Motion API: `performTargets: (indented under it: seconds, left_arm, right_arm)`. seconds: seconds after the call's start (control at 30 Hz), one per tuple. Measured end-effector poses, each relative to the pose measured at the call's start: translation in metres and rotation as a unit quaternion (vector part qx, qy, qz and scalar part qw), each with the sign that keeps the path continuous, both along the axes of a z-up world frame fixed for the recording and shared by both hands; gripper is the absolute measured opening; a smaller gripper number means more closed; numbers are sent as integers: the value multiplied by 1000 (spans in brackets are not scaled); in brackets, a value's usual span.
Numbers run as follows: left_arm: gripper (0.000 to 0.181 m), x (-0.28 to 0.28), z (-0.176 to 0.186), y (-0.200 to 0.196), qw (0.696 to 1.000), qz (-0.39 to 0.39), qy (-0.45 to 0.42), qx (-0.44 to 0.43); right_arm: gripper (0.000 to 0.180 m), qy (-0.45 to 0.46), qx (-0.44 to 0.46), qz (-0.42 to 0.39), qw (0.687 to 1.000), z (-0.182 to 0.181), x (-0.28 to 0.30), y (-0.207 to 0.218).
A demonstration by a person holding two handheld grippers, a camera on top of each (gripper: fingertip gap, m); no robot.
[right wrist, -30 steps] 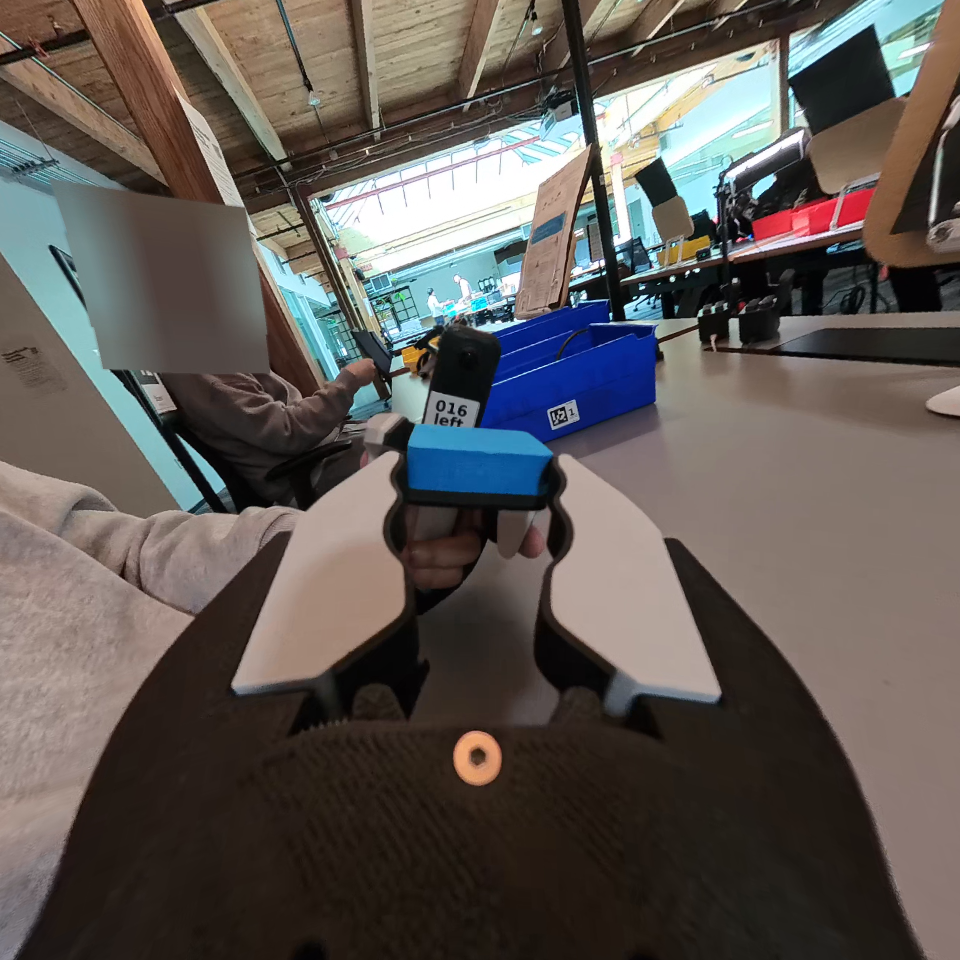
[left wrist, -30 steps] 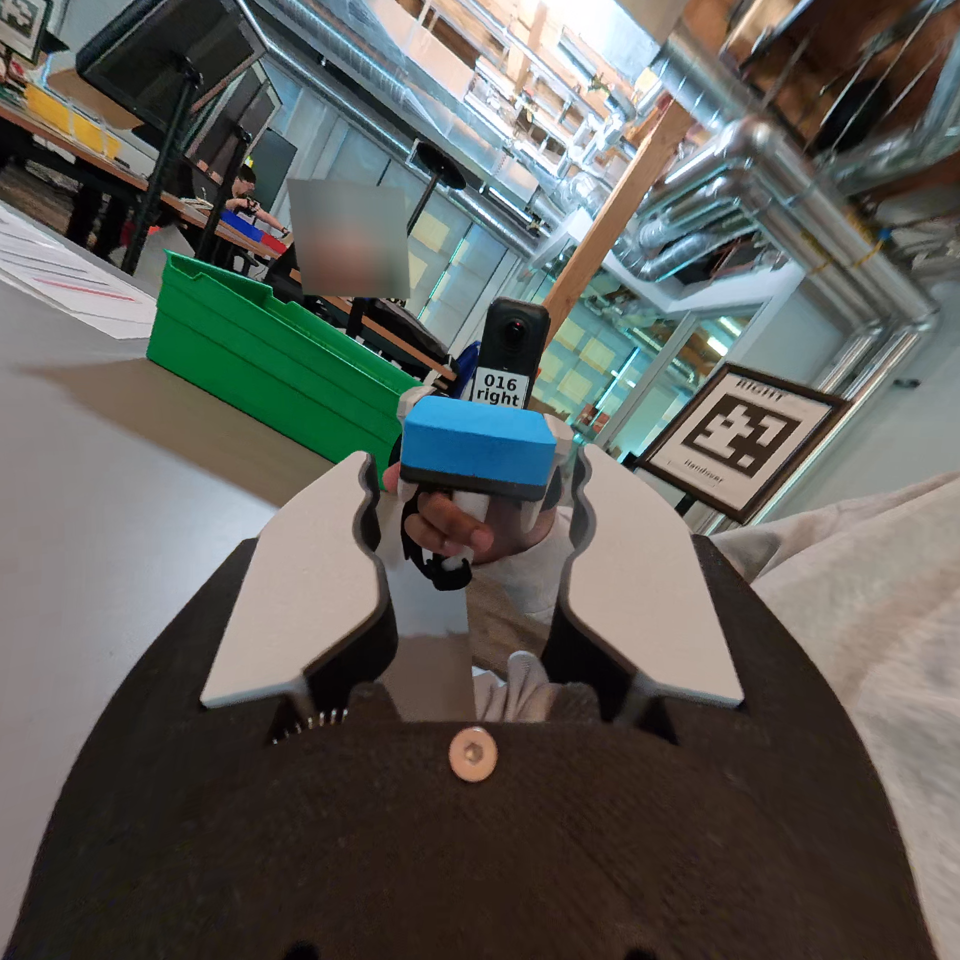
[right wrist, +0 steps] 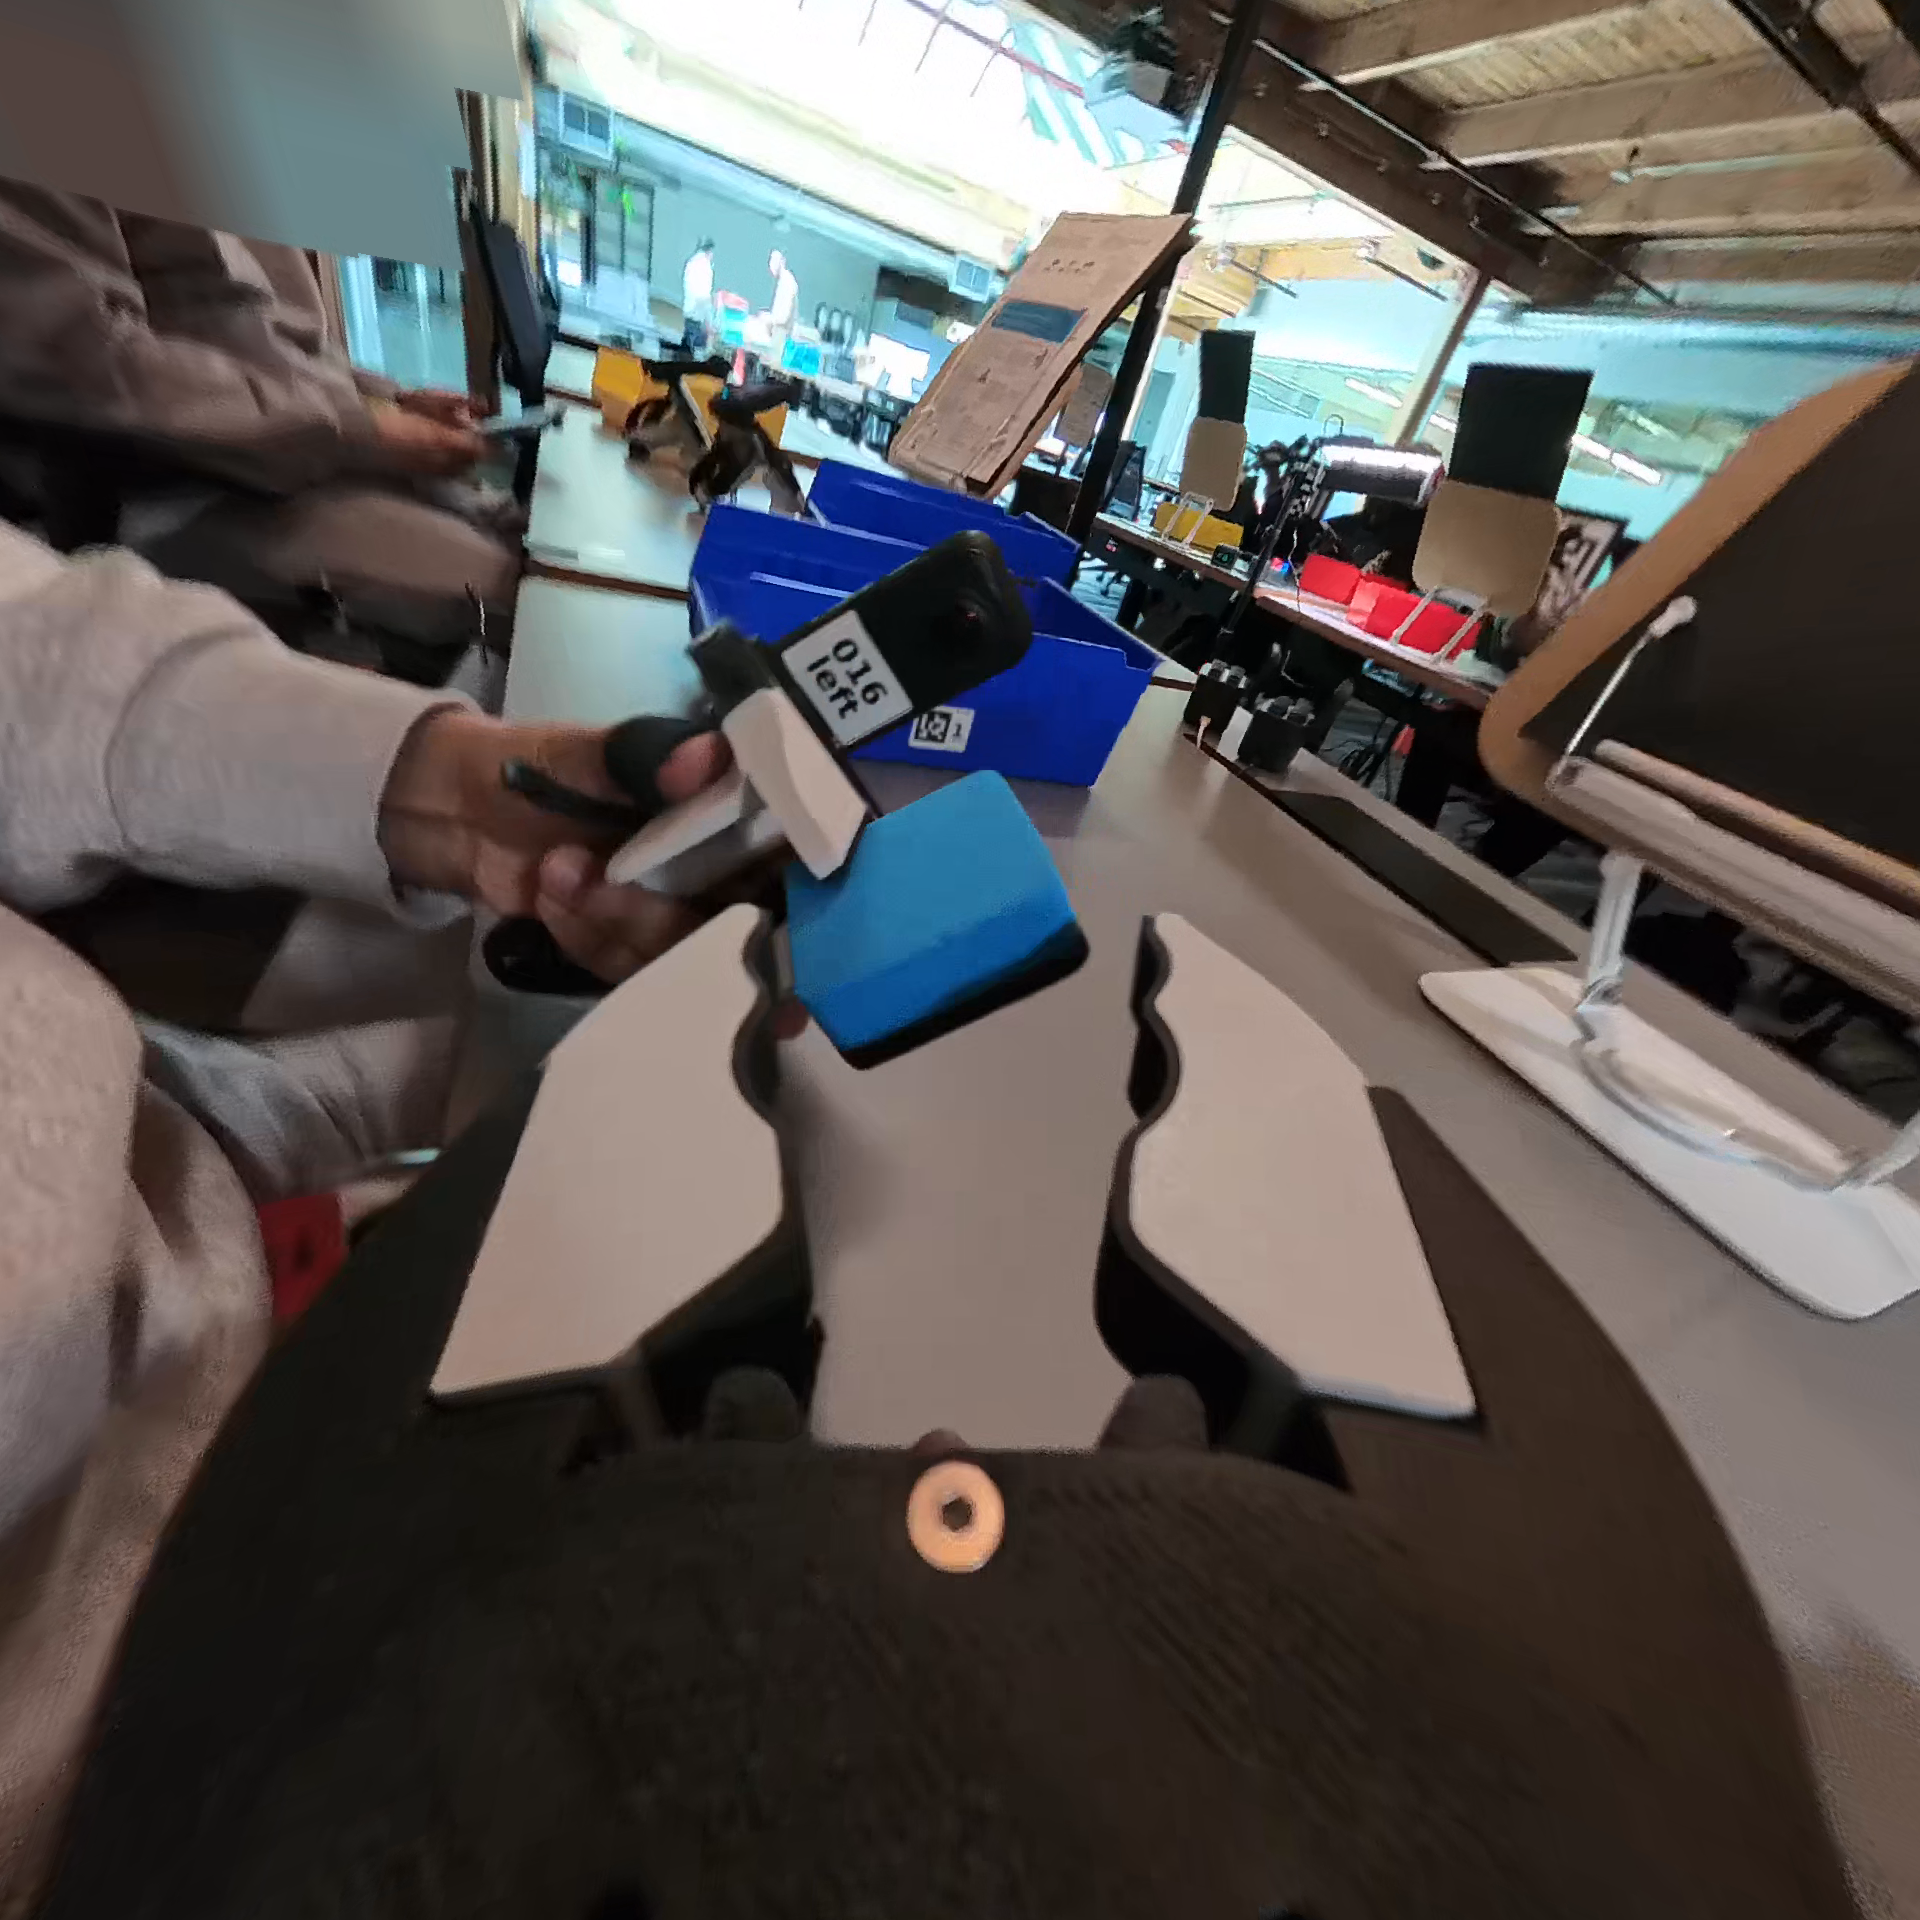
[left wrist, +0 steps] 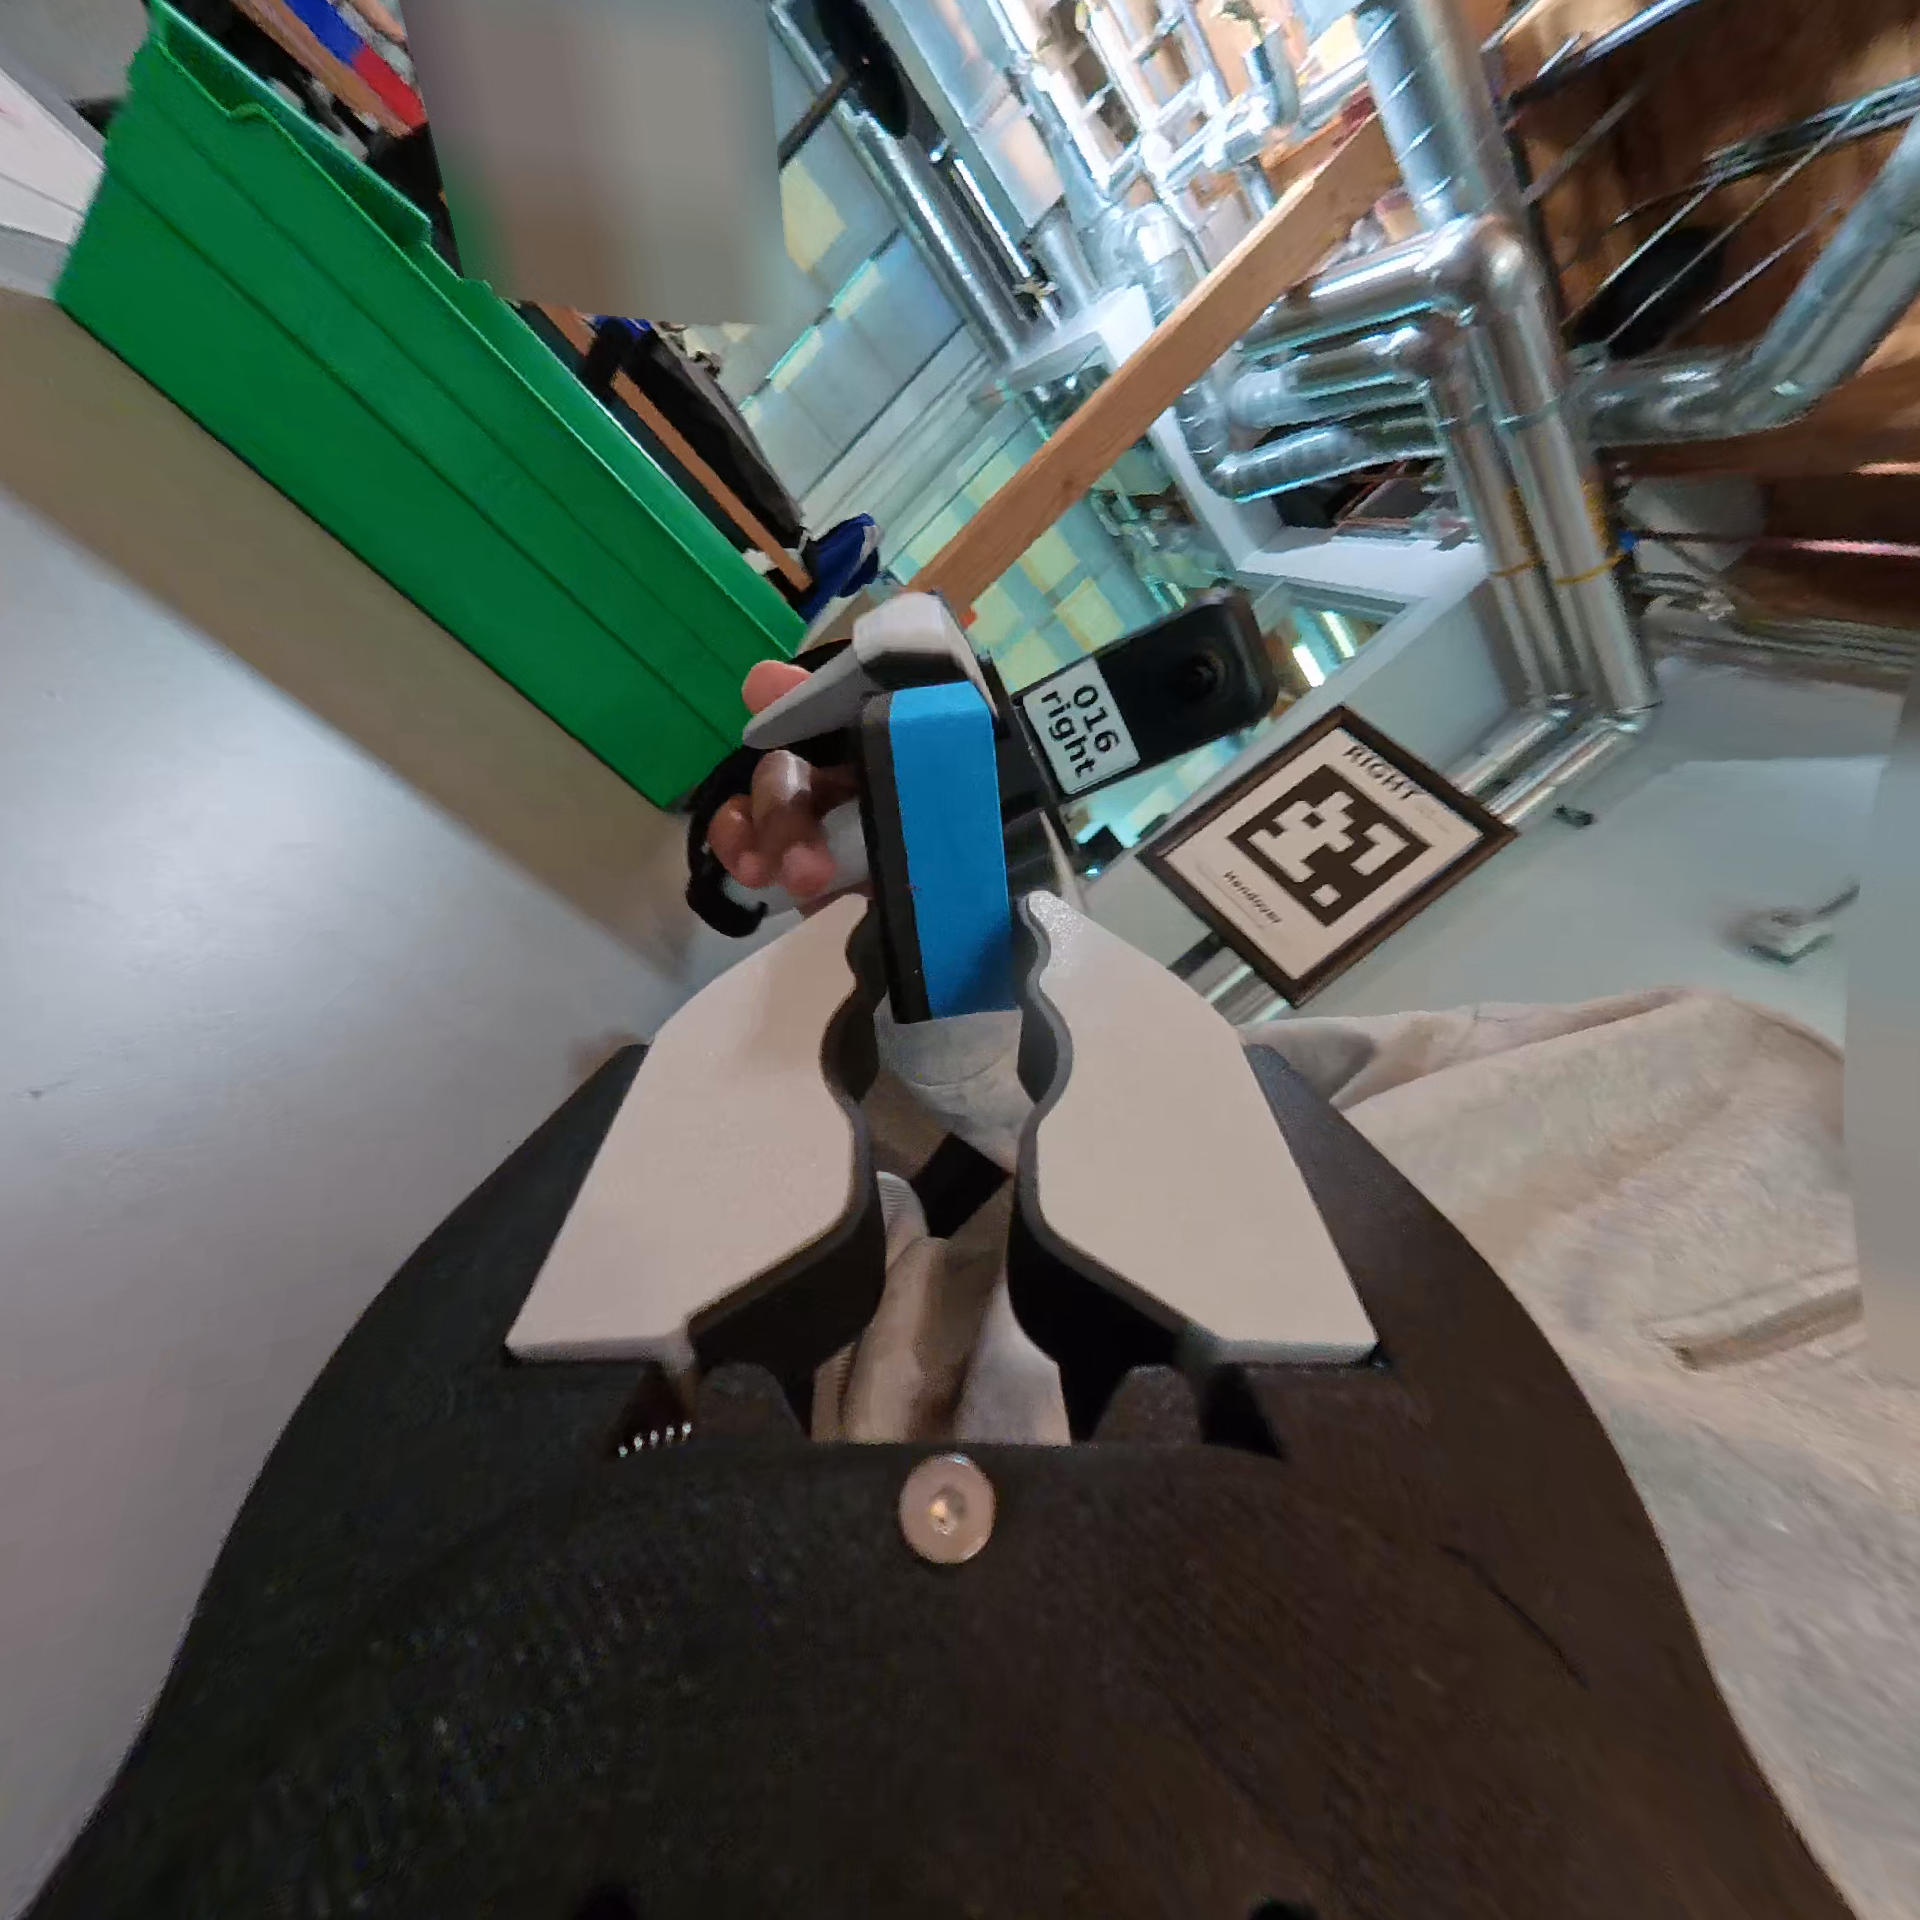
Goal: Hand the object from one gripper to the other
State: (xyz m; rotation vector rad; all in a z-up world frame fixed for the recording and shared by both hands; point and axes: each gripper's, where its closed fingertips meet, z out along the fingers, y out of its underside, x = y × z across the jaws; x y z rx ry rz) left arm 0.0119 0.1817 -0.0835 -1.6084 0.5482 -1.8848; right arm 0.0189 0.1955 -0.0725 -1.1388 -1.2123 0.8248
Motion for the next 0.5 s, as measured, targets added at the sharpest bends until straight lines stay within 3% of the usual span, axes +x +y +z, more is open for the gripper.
performTargets:
  seconds: [0.1,0.33,0.5]
  left_arm:
    - [23,-1,4,2,999,23,-3,26]
    - [22,-3,10,6,992,80,2,102]
    - [22,6,6,1,989,72,20,125]
  right_arm:
    - [76,45,-97,1,994,4,4,9]
    - [59,164,-317,57,932,19,14,16]
    - [42,142,-348,85,923,13,9,8]
